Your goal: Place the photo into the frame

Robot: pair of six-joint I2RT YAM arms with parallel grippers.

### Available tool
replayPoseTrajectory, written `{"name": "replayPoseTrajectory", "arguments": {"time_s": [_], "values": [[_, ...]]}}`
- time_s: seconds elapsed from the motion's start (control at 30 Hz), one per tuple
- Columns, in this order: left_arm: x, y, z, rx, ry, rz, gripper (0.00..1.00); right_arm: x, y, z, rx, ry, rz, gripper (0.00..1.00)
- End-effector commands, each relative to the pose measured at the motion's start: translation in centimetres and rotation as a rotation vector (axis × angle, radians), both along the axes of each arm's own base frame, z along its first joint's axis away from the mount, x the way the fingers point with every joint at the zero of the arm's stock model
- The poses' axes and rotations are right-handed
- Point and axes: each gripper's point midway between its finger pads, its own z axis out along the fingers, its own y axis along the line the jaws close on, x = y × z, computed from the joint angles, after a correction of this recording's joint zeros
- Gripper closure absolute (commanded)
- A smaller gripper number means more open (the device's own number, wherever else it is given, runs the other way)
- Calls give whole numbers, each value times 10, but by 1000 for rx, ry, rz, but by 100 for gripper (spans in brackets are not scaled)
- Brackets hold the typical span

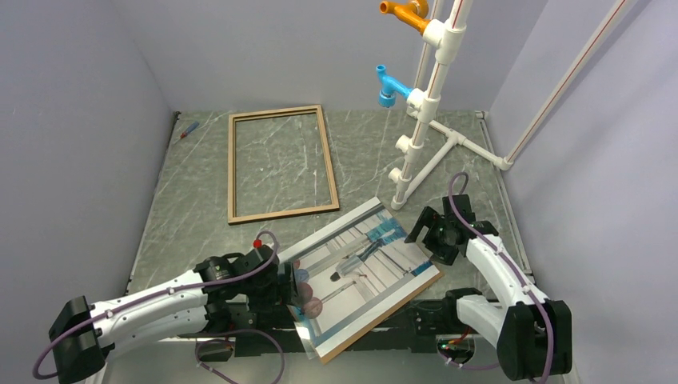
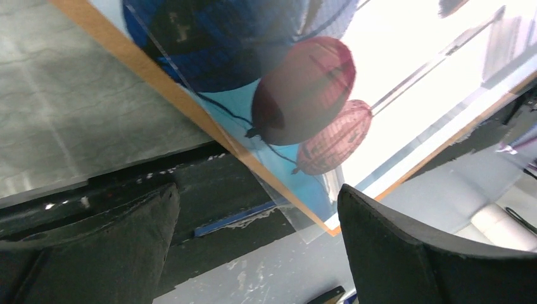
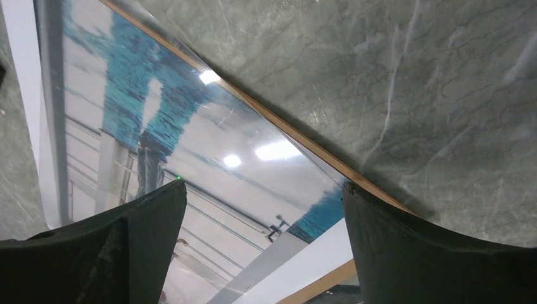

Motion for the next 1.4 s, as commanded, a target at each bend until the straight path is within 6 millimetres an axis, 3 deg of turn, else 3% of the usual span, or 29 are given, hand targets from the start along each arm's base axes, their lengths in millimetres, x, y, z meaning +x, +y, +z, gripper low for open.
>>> {"name": "replayPoseTrajectory", "arguments": {"time_s": [0.0,0.6,1.2,1.37], "values": [[2,-13,-6,-66,10,30,1,5,1,1,-2,-19,-1,6],[3,-17,-9,-79,13,36,0,-5,-1,-30,-54,45,-5,6],[17,-38,-4,-186,-16,104,1,-32,56,-32,127,75,132,6],[27,-36,14,-218,-78,141,2,-34,65,-33,143,76,151,6]]}}
